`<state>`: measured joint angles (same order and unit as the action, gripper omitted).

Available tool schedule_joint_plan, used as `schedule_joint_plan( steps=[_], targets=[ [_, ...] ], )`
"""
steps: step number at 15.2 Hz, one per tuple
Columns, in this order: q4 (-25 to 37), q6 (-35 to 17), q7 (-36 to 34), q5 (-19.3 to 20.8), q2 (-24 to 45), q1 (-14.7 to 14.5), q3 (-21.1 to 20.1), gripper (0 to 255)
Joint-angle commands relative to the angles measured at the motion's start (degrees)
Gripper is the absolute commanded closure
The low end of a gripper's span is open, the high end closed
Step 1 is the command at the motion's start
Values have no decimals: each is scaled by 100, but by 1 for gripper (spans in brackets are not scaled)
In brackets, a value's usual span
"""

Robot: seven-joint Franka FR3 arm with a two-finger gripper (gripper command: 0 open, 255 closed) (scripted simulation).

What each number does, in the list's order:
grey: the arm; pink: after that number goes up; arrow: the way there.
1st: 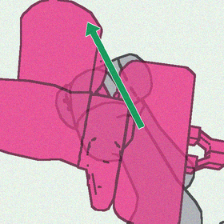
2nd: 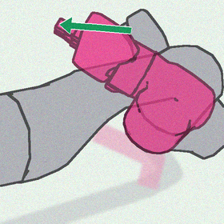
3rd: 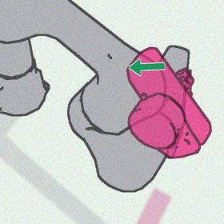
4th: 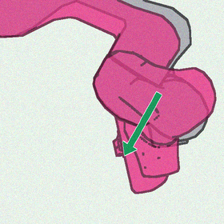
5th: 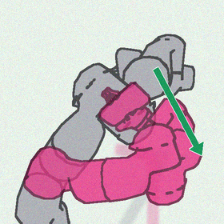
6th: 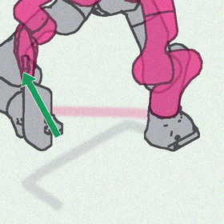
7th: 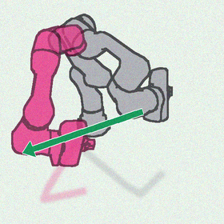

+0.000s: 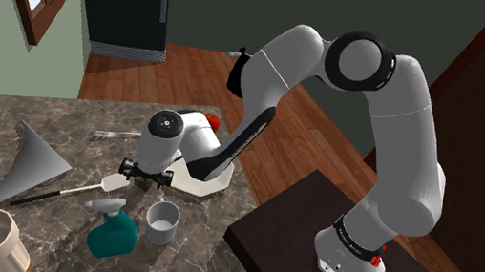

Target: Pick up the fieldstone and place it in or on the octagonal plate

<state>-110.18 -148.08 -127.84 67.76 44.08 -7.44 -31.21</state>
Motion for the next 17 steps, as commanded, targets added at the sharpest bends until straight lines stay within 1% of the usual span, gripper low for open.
schedule_joint_plan(
  steps=[1, 6, 7, 16, 17],
  targets=[
    [15, -7, -12, 17, 21, -11, 13, 0],
    [14, -7, -11, 16, 20, -11, 12, 0],
    [14, -7, -11, 16, 20, -11, 12, 255],
    [15, -7, -12, 17, 21, -11, 13, 255],
    [-20, 19, 35, -41, -43, 23, -31, 255]
  ],
)
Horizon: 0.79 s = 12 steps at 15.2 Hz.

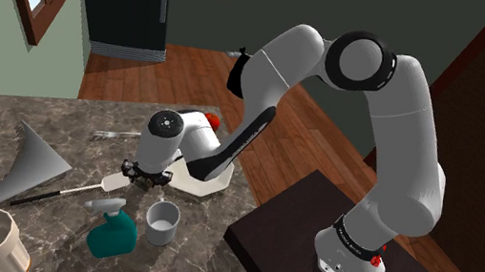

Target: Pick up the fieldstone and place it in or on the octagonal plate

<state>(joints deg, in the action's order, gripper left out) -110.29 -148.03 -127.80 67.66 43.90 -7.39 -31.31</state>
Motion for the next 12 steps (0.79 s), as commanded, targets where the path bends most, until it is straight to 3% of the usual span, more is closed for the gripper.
schedule_joint_plan(
  steps=[1, 12],
  targets=[
    [-41, 39, 78, -90, -87, 53, -66, 255],
    [-326, 344, 629, -783, -756, 454, -589, 255]
  ],
)
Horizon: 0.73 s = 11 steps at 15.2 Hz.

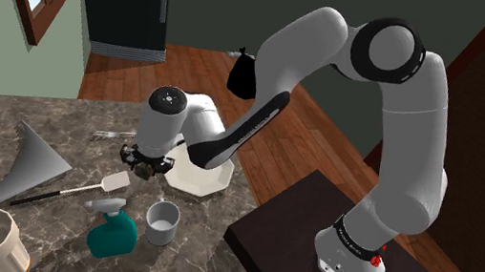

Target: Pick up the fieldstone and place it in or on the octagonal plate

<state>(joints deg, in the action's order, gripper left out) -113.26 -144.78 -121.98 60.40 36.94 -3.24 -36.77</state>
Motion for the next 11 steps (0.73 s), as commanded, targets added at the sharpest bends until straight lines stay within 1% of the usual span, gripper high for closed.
schedule_joint_plan(
  steps=[1, 3, 4, 11],
  targets=[
    [-48, 49, 98, -123, -118, 78, -93, 255],
    [-82, 110, 204, -258, -234, 154, -192, 255],
    [-84, 113, 209, -264, -240, 158, -197, 255],
    [-1258, -700, 696, -273, -1028, 1239, -211, 255]
  ],
)
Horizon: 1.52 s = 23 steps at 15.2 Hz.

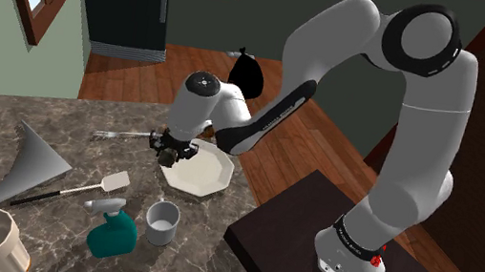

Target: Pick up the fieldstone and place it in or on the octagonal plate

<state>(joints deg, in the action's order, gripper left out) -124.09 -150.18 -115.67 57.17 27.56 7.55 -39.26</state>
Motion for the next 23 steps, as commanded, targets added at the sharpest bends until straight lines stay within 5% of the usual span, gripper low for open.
schedule_joint_plan(
  steps=[1, 9, 23],
  targets=[
    [-319, -274, 161, 40, -191, 314, 40, 255],
    [-1267, -1112, 1191, -150, -865, 1561, 78, 255],
    [-680, -1396, -546, 1902, 262, 560, 1299, 255]
  ],
)
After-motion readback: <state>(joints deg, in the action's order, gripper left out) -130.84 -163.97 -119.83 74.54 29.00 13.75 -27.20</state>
